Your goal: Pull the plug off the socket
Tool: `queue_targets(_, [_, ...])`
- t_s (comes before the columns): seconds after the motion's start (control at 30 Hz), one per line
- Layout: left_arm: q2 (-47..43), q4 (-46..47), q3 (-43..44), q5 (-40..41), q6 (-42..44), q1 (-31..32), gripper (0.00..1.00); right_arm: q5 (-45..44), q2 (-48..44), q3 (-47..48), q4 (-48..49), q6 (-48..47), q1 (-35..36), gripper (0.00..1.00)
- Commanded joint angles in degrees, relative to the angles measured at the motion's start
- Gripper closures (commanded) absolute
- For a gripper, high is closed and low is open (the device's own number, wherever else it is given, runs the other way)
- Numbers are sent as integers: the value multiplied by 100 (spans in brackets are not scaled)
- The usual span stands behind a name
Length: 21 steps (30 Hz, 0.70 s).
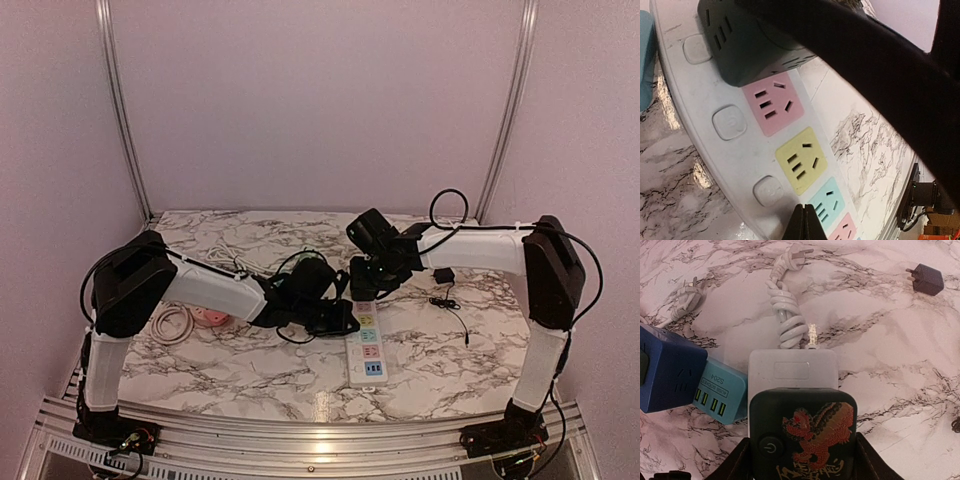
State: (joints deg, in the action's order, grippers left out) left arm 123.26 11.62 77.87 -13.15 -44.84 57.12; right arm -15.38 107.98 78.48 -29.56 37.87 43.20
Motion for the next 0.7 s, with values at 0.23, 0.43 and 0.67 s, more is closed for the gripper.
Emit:
queue_targets(0.23, [463, -804, 315, 199, 35, 1, 100, 443, 33, -178, 47, 164, 156, 91])
queue_targets(0.43, [606, -1136, 370, 347, -12, 1, 100, 335, -68, -191, 88, 135, 154, 92])
queue_targets(0.67, [689, -1341, 356, 434, -67, -3, 100, 196, -206, -208, 115, 105, 162, 92])
